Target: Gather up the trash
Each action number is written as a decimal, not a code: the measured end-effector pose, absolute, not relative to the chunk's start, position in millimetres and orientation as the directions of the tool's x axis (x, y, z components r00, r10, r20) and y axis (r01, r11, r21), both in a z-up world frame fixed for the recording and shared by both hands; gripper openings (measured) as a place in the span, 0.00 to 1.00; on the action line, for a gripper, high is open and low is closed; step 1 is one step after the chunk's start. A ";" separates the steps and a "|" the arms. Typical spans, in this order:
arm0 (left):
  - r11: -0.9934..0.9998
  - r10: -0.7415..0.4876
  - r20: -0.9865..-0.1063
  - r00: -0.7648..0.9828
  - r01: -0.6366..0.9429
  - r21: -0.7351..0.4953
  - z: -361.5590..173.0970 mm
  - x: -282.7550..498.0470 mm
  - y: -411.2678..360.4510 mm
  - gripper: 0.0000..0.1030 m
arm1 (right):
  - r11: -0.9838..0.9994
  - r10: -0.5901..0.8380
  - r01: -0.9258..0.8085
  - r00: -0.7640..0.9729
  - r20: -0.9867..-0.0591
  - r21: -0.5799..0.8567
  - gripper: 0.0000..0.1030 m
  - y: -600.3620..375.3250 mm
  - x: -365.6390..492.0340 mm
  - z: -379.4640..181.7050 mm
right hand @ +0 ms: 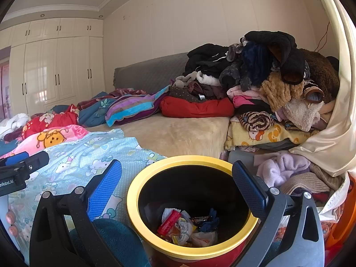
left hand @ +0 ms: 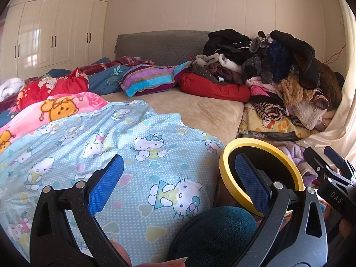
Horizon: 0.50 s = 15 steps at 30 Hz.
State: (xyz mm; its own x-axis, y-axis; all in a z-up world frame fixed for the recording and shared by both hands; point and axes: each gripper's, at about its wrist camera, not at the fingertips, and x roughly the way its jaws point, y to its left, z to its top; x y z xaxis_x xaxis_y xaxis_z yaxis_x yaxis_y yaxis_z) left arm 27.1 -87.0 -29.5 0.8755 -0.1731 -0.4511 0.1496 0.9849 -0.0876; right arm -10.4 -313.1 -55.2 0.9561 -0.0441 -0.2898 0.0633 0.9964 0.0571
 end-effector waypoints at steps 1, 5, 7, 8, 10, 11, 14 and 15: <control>0.985 -0.173 -0.453 0.875 0.150 -0.088 -29.7 26.7 -86.2 0.89 | 0.997 -0.043 0.062 0.956 -0.289 0.056 0.94 -313.1 -10.5 -54.9; 0.985 -0.174 -0.451 0.875 0.150 -0.088 -29.1 27.0 -85.9 0.89 | 0.997 -0.043 0.062 0.956 -0.291 0.056 0.94 -313.4 -10.0 -55.3; 0.985 -0.172 -0.451 0.876 0.150 -0.086 -29.4 26.3 -85.2 0.89 | 0.996 -0.043 0.062 0.956 -0.290 0.056 0.94 -313.4 -10.3 -55.2; 0.985 -0.172 -0.453 0.875 0.150 -0.085 -29.1 27.1 -86.4 0.89 | 0.996 -0.043 0.062 0.956 -0.292 0.056 0.94 -313.4 -9.9 -55.4; 0.985 -0.171 -0.454 0.874 0.149 -0.085 -29.0 27.0 -86.9 0.89 | 0.996 -0.043 0.062 0.956 -0.290 0.056 0.94 -313.2 -10.6 -54.8; 0.985 -0.170 -0.457 0.873 0.148 -0.083 -29.2 27.0 -86.2 0.89 | 0.997 -0.043 0.062 0.956 -0.289 0.056 0.94 -313.2 -10.6 -54.7; 0.985 -0.170 -0.457 0.873 0.149 -0.082 -29.3 26.9 -85.6 0.89 | 0.996 -0.044 0.063 0.956 -0.290 0.055 0.94 -313.5 -9.7 -55.1; 0.985 -0.170 -0.457 0.873 0.150 -0.080 -29.3 27.0 -85.9 0.89 | 0.996 -0.044 0.063 0.956 -0.290 0.057 0.94 -313.3 -10.4 -54.8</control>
State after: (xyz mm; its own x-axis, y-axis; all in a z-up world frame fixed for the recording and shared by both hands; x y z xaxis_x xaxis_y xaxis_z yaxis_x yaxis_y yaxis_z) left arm 27.0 -85.9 -29.3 0.8730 -0.1702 -0.4570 0.1502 0.9854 -0.0801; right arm -10.4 -313.3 -54.8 0.9560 -0.0441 -0.2899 0.0632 0.9964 0.0568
